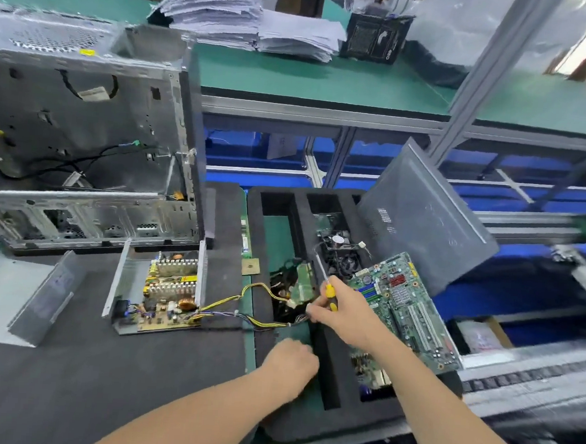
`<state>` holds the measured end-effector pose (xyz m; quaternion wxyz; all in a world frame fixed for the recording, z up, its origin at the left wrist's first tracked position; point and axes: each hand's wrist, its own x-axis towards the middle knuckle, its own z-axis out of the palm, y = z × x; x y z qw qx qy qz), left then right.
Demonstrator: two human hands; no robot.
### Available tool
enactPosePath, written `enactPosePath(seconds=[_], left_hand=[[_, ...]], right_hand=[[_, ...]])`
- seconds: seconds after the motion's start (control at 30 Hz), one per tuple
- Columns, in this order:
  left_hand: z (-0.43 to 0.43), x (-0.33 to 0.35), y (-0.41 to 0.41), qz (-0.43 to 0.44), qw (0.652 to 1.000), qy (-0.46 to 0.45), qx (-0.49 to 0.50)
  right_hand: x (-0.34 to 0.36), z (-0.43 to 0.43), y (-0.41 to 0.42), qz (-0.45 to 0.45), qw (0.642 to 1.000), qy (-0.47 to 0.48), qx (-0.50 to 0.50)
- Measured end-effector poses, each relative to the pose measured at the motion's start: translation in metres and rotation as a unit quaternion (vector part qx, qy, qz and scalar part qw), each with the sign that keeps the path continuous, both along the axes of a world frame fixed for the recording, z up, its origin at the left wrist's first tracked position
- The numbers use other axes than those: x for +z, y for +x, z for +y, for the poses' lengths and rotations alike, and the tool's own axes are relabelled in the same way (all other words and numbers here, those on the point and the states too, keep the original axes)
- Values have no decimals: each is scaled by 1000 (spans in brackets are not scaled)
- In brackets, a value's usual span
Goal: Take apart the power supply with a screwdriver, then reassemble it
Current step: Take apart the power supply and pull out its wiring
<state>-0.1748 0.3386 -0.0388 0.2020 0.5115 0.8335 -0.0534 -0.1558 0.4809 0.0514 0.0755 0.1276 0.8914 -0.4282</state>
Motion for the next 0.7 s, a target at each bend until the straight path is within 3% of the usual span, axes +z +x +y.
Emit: enactPosePath(seconds=[0.23,0.47,0.7], left_hand=[[22,-34,11,11,997,-23,68],[13,-21,1,8,995,-17,96],[-30,15,-11,-25,990,117,72]], right_hand=[[-15,25,23,-21,999,-45,-11],[-18,24,-2,-14,999,-37,-8],[-12,12,-33,12,999,32,-32]])
